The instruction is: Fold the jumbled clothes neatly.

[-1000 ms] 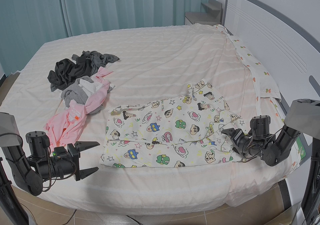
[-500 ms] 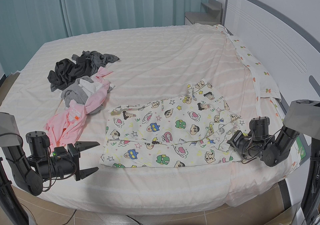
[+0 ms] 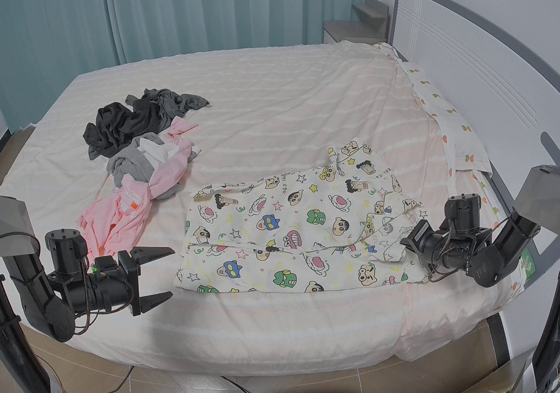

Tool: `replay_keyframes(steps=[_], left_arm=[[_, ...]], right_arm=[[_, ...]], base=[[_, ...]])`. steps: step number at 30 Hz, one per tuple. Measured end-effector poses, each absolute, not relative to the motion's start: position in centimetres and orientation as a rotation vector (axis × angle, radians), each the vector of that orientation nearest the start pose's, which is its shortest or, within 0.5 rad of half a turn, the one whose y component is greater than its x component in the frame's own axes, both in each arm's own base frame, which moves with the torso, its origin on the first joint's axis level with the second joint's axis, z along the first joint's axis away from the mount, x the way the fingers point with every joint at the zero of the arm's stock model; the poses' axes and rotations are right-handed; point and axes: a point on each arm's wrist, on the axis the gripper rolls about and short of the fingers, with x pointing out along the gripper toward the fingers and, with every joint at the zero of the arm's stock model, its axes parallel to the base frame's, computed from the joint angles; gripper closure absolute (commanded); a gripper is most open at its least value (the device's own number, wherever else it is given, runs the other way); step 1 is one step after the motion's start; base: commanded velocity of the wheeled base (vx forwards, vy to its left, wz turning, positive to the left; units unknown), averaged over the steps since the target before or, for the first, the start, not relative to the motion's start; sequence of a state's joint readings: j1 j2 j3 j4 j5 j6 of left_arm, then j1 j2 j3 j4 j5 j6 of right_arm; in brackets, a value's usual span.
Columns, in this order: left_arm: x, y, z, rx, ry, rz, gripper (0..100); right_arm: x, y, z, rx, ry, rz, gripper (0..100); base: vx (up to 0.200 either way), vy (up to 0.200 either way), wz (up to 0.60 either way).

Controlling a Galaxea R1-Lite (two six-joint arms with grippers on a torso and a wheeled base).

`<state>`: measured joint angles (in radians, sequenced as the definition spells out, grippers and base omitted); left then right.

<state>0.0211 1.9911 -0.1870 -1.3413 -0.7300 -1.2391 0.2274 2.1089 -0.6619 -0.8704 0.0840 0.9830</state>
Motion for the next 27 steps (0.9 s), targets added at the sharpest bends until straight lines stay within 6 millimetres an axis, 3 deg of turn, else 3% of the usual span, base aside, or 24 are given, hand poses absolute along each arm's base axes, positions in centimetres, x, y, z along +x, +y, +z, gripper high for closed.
replay_keyframes(steps=[11, 27], left_arm=[[24.2, -1.0, 4.3, -1.337, 0.827, -0.336, 0], [24.2, -1.0, 4.3, -1.336, 0.826, -0.336, 0]], right_arm=[[31.1, 9.6, 5.3, 0.863, 0.657, -0.018, 100], [28.0, 11.4, 3.7, 0.869, 0.759, -0.042, 100]], base=[[0.0, 0.0, 0.0], [0.0, 0.0, 0.0]])
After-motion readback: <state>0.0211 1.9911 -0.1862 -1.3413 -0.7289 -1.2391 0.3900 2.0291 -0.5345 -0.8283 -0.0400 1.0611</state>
